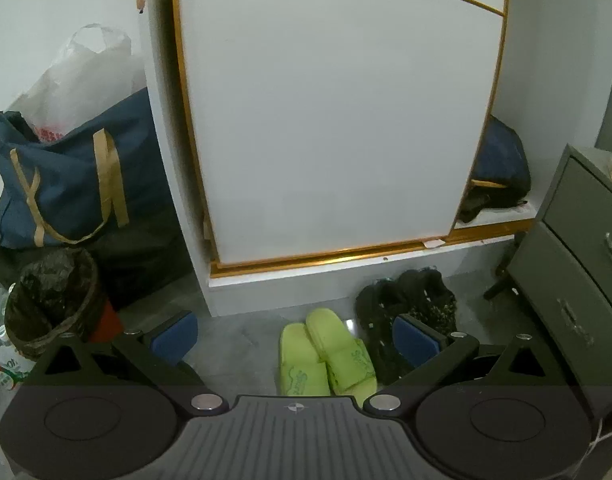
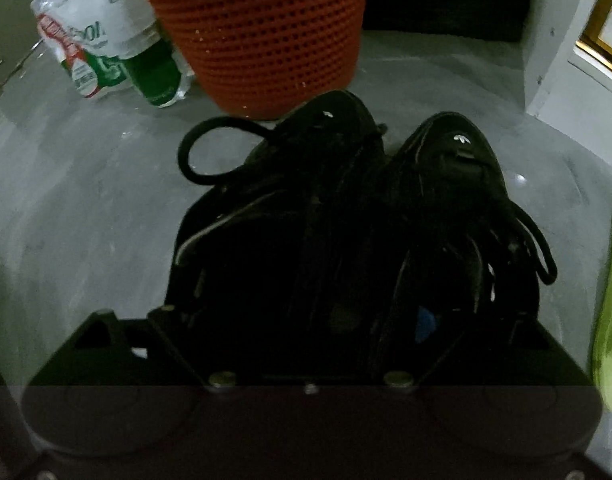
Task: Organize scattered shoes
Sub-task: 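Lift the black sneaker pair with the right tool and carry it toward the slides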
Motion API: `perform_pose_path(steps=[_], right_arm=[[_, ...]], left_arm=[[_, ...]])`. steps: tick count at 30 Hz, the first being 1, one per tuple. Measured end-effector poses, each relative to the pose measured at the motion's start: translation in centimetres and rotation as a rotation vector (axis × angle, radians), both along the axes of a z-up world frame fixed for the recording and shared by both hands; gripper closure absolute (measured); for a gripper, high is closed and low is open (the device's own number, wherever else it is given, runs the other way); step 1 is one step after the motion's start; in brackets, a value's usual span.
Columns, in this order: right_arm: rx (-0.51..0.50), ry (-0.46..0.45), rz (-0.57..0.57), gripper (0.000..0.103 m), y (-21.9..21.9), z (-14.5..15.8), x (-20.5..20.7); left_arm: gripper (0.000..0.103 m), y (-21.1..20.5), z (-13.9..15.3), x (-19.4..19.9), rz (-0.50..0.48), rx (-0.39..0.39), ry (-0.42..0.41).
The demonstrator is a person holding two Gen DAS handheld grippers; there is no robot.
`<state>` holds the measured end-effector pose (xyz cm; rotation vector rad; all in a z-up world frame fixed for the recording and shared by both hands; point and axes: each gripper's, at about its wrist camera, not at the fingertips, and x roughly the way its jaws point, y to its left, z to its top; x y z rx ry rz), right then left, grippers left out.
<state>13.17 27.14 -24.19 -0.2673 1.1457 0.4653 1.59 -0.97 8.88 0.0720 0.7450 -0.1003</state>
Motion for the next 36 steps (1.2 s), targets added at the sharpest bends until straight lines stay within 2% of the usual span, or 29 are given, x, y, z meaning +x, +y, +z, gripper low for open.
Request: perform_pose_path(steps=[3,5,6,8,9,10,12,14,15,17,22,23,24,25,29,32,33,34,36], right_arm=[[-0.033,-0.005,-0.059,0.007,1.0,-1.3,1.1],[-0.045,-0.043,-0.093,0.007,1.6,-1.6,1.2],[-0.051,-0.068,-0.102,0.018,1.7,-1.6,1.0],[-0.079,-0.116,-0.061,0.047,1.7,-1.2,0.3],[-0.115,-0.148,0.032,0.061,1.6,-1.0,-0.5],[-0.139,-0.172,0.148,0.067,1.3,-0.7,-1.2],[-0.144,-0.167,0.289,0.069,0.4,-0.3,-1.5],[-0.132,-0.096,0.425,0.072,-1.0,0.3,-0.9],[-0.15,-0.054,0.529,0.073,-1.8,0.7,-0.7],[-0.183,-0.025,0.703,0.073,-3.0,1.0,-1.0],[-0.277,-0.146,1.463,0.073,-7.9,1.1,-6.2],[-0.3,-0.19,1.579,0.072,-8.5,1.0,-7.1],[-0.348,-0.276,1.775,0.072,-9.5,0.9,-8.6],[-0.389,-0.339,1.891,0.072,-9.9,0.7,-9.5],[-0.467,-0.455,1.983,0.071,-9.3,0.6,-9.9],[-0.512,-0.562,1.963,0.062,-9.9,0.8,-9.9],[-0.511,-0.586,1.912,0.05,-10.2,1.3,-9.8],[-0.492,-0.586,1.846,0.032,-10.5,2.1,-9.5],[-0.426,-0.555,1.698,0.016,-11.0,4.2,-8.3]], left_arm=[[0.0,-0.6,-0.4,0.1,-0.016,0.022,0.013],[0.0,-0.7,-0.5,0.2,-0.022,0.027,0.017],[0.0,-0.6,-0.5,0.1,-0.022,0.025,0.014],[0.0,-0.6,-0.4,0.0,-0.023,0.02,0.007],[0.0,-0.6,-0.3,-0.1,-0.024,0.018,0.003],[0.0,-0.6,-0.2,-0.1,-0.028,0.016,-0.001],[0.0,-0.7,-0.1,-0.2,-0.036,0.009,-0.006],[0.0,-0.9,-0.1,-0.2,-0.04,0.009,-0.006],[0.0,-1.0,-0.2,-0.1,-0.041,0.013,-0.004],[0.0,-1.3,-0.3,-0.1,-0.043,0.022,-0.002],[0.0,-2.2,-0.5,0.0,-0.055,0.047,0.006],[0.0,-2.5,-0.6,0.0,-0.059,0.052,0.009],[0.0,-2.7,-0.6,0.1,-0.064,0.058,0.011],[0.0,-2.8,-0.6,0.1,-0.067,0.062,0.011],[0.0,-2.8,-0.6,0.0,-0.071,0.057,0.006],[0.0,-2.7,-0.6,0.0,-0.067,0.061,0.004],[0.0,-2.6,-0.5,0.0,-0.065,0.061,0.002],[0.0,-2.6,-0.4,0.0,-0.062,0.058,-0.001],[0.0,-2.6,-0.2,0.0,-0.061,0.052,-0.009]])
